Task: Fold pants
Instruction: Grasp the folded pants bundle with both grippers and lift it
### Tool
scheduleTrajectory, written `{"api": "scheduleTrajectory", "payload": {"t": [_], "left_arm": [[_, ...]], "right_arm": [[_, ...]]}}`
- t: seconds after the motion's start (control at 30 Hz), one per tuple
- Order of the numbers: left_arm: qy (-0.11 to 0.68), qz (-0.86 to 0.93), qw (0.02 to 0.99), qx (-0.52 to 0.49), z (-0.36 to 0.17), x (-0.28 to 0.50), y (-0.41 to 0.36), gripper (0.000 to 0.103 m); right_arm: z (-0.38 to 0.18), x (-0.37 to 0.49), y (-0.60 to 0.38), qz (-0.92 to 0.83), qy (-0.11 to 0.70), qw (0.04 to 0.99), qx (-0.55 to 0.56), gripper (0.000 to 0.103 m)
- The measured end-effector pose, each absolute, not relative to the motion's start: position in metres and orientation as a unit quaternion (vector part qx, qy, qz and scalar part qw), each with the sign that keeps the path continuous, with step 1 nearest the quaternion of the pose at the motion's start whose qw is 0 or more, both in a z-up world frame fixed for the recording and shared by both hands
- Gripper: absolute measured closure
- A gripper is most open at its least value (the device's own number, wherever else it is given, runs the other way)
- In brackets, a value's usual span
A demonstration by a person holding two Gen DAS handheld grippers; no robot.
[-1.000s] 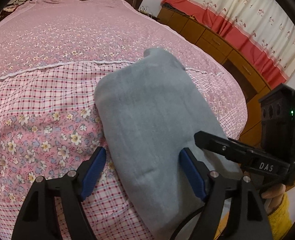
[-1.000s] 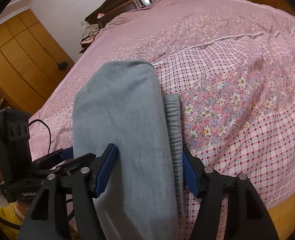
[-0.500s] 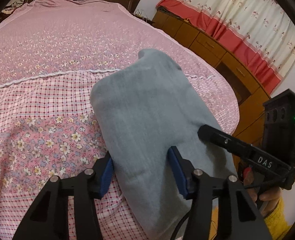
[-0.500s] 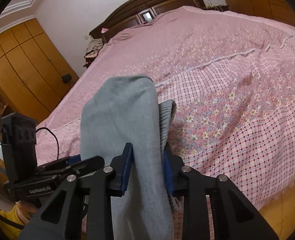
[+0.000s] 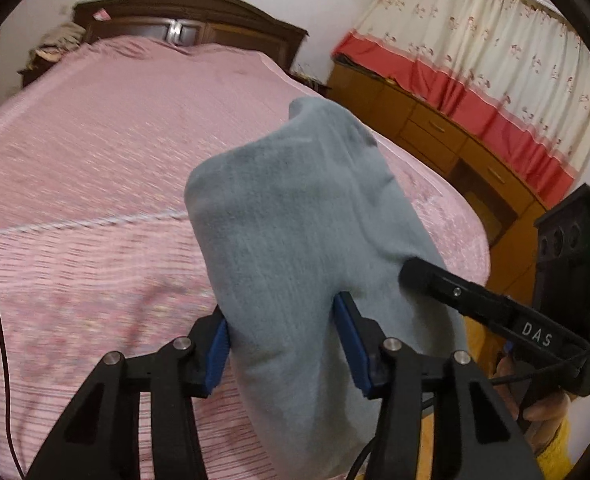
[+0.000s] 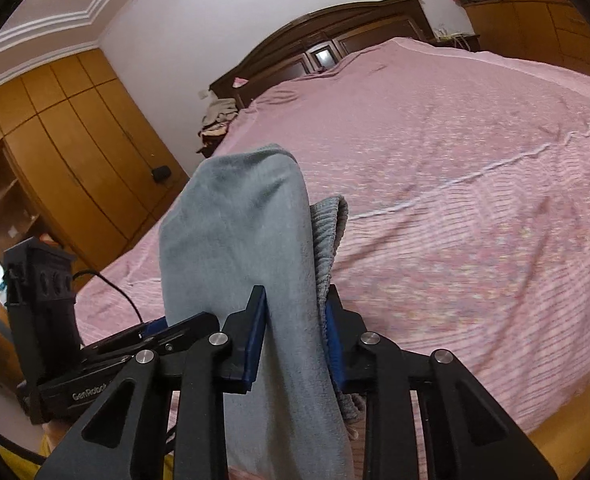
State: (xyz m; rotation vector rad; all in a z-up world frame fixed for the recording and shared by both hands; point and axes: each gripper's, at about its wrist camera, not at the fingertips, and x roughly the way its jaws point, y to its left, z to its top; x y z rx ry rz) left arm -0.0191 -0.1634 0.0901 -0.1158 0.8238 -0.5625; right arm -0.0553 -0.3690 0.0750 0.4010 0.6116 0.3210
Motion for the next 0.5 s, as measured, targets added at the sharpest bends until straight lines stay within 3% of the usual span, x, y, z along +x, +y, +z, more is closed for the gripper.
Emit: {"api": "scheduleTrajectory", "payload": {"t": [0.5], "left_arm": [[0.366,-0.179,0.911,-0.069,0.119,0.008,-0.047,0.051]], "right_arm": [[0.089,-0.005,-0.26,0.238,0.287,0.909,0.186,0.074]]}}
